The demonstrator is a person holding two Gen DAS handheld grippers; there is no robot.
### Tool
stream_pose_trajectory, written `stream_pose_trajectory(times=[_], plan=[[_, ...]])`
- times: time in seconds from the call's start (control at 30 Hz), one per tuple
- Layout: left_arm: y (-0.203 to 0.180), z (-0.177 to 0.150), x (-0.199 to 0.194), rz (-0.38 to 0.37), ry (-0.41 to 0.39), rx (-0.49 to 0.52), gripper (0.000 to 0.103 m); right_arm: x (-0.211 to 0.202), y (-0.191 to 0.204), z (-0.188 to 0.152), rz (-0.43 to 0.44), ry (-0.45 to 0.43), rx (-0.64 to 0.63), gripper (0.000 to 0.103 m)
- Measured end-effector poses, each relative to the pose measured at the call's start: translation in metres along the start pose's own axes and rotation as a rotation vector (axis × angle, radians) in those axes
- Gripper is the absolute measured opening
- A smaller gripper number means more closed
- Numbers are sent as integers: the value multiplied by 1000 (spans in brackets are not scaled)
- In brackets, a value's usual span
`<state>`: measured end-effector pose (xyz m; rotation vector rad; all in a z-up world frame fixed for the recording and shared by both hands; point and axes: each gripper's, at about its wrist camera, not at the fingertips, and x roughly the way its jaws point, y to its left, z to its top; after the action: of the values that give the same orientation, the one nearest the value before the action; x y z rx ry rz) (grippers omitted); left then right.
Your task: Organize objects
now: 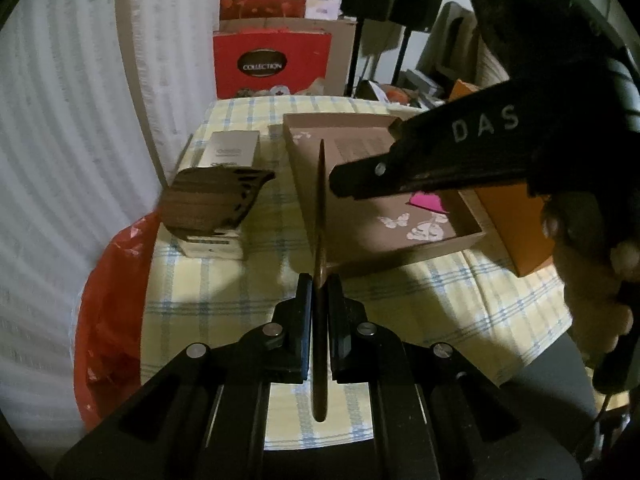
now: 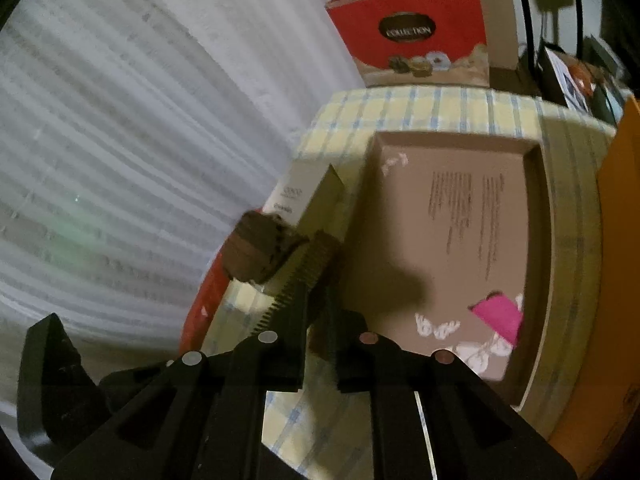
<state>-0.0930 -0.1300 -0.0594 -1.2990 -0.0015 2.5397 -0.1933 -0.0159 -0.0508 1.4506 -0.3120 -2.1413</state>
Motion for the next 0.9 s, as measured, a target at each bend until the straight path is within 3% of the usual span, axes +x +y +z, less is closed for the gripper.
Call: stream_pose_trajectory(times=[0.1,0.17,0.23,0.5,0.63,0.9], plan=[[-5,-1,1,10,4,-7,7,-3,-5,-4,32,-4,36,19],[-7,-1,1,3,0,-9,7,-9,-8,-5,55,-14,61,42],[-12,0,-1,11,-10,-5,7,-15,-9,-5,48,-20,73,51],[-26,2,-7,-3,-33,-8,7,-12,-5,-10,-2,21,76,51],[-32,2,-7,-7,-39,-17,7,-7,-11,-15,-12,49,90,32],[-42,4,-8,-3,-51,-20,7,-18,-14,-17,-25,38,96,29]])
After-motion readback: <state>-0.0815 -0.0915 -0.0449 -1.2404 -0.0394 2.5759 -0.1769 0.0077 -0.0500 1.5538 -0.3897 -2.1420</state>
